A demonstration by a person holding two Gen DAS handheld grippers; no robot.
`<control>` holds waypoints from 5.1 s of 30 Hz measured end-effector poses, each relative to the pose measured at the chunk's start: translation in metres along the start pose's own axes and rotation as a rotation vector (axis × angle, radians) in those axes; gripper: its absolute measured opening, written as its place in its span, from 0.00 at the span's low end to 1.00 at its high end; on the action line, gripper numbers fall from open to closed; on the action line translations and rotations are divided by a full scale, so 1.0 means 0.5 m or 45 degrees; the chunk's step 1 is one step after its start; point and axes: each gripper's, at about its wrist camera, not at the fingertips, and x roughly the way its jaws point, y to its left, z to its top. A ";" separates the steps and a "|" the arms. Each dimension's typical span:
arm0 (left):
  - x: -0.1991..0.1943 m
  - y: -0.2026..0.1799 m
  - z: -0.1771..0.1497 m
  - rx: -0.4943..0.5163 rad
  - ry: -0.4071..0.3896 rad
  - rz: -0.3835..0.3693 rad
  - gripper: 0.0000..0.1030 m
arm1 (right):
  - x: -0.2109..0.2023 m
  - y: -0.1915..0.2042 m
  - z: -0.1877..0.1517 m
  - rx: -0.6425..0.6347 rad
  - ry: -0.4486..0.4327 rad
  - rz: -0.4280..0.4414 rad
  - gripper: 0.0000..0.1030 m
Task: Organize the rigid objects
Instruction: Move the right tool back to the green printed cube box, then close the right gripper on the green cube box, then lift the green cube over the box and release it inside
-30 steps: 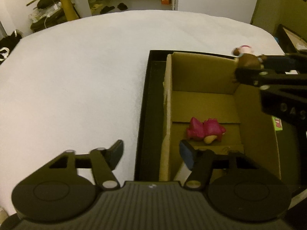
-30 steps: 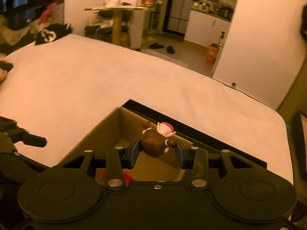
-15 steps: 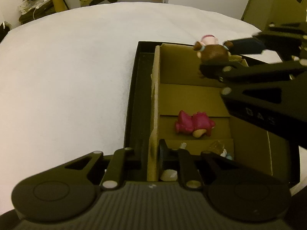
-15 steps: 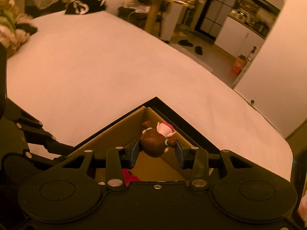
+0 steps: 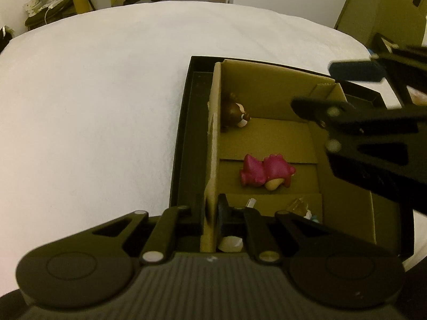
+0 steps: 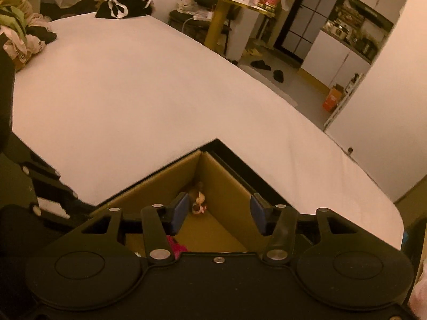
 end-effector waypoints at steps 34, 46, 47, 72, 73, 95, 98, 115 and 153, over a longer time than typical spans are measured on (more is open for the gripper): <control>-0.027 -0.054 -0.011 0.162 -0.029 0.233 0.60 | -0.074 -0.116 -0.230 0.635 0.017 -0.144 0.82; -0.036 -0.079 -0.012 0.201 -0.046 0.333 0.66 | -0.058 -0.155 -0.307 0.880 0.001 -0.165 0.82; -0.036 -0.080 -0.012 0.202 -0.046 0.343 0.67 | -0.056 -0.158 -0.314 0.900 0.002 -0.167 0.82; -0.002 -0.113 0.003 0.263 -0.016 0.455 0.69 | 0.056 -0.204 -0.392 1.219 0.096 -0.013 0.77; -0.002 -0.114 0.003 0.266 -0.014 0.460 0.69 | 0.059 -0.205 -0.393 1.235 0.097 -0.001 0.73; -0.011 -0.098 -0.002 0.233 -0.039 0.417 0.69 | 0.009 -0.203 -0.342 1.173 0.042 -0.005 0.46; -0.015 -0.094 -0.004 0.225 -0.047 0.403 0.69 | -0.004 -0.202 -0.323 1.127 0.024 -0.040 0.46; -0.026 -0.064 -0.010 0.161 -0.071 0.320 0.69 | -0.050 -0.167 -0.222 0.784 -0.109 -0.153 0.46; -0.008 -0.003 -0.008 0.035 -0.040 0.010 0.09 | 0.023 -0.030 -0.037 0.190 -0.017 -0.142 0.46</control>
